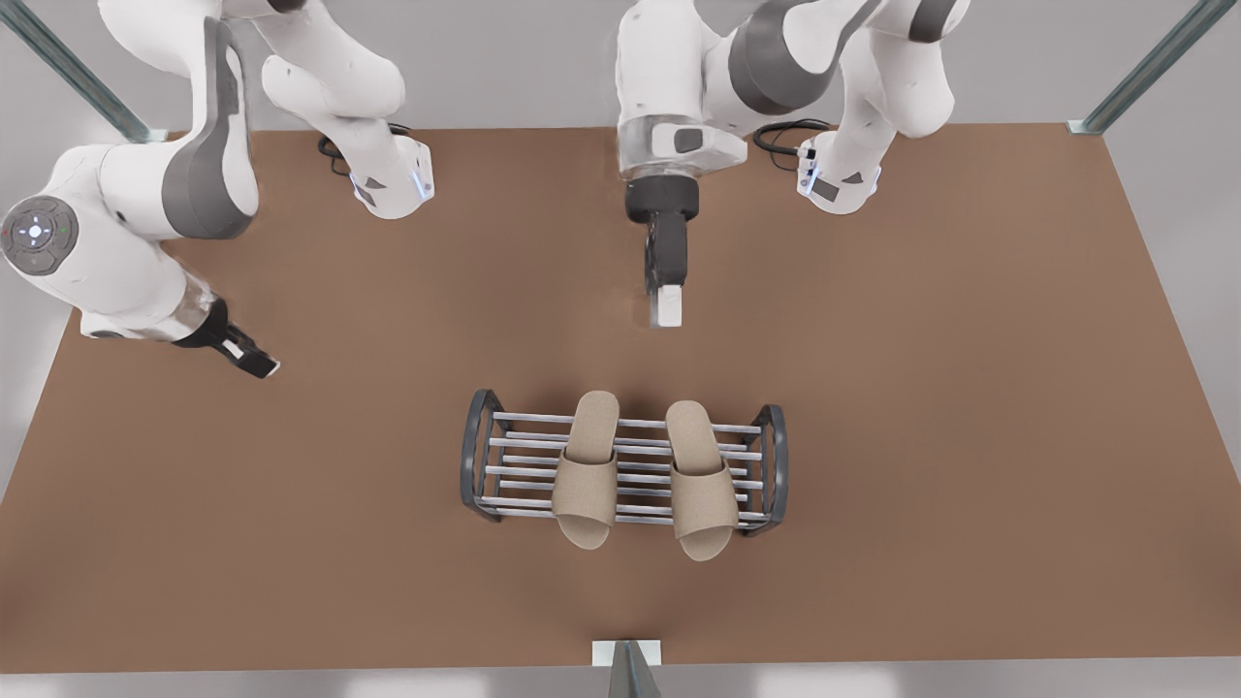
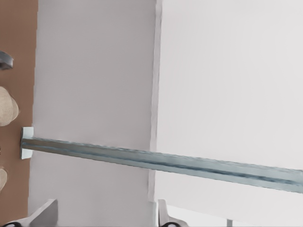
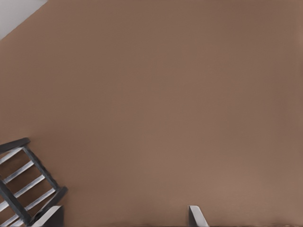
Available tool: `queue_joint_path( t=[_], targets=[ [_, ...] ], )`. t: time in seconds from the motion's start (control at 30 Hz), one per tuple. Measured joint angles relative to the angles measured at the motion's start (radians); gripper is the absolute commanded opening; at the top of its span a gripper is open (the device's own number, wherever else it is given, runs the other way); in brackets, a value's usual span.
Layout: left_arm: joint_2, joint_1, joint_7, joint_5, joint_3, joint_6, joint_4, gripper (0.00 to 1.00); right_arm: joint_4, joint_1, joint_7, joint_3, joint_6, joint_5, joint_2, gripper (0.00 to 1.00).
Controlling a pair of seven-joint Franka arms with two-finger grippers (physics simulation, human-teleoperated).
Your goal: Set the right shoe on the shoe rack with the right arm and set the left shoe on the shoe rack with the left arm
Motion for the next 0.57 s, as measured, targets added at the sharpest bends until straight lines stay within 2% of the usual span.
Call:
queue_joint_path(
  t=[0.07, 0.13, 0.2, 0.27, 0.33, 0.57],
  targets=[
    [-0.002, 0.239, 0.286, -0.289, 0.032, -0.289, 0.084, 1.00, -0.021, -0.054, -0.061, 0.026, 0.017, 0.003, 0.018, 1.00],
    [0.028, 0.362, 0.566, -0.453, 0.041, -0.468, 0.059, 1.00, -0.016, -0.003, -0.115, 0.039, 0.018, -0.020, 0.042, 1.00],
    [0.026, 0.465, 0.815, -0.535, -0.080, -0.555, -0.033, 1.00, 0.001, 0.064, -0.164, 0.044, 0.017, -0.033, 0.086, 1.00],
    [-0.074, 0.529, 1.036, -0.569, -0.182, -0.564, -0.223, 1.00, 0.007, 0.080, -0.209, 0.045, 0.015, -0.040, 0.105, 1.00],
    [-0.154, 0.568, 1.235, -0.587, -0.225, -0.543, -0.361, 1.00, 0.010, 0.070, -0.248, 0.045, 0.014, -0.044, 0.112, 1.00],
    [-0.190, 0.578, 1.782, -0.610, -0.239, -0.503, -0.423, 1.00, 0.010, 0.074, -0.357, 0.046, 0.013, -0.049, 0.121, 1.00]
  ],
)
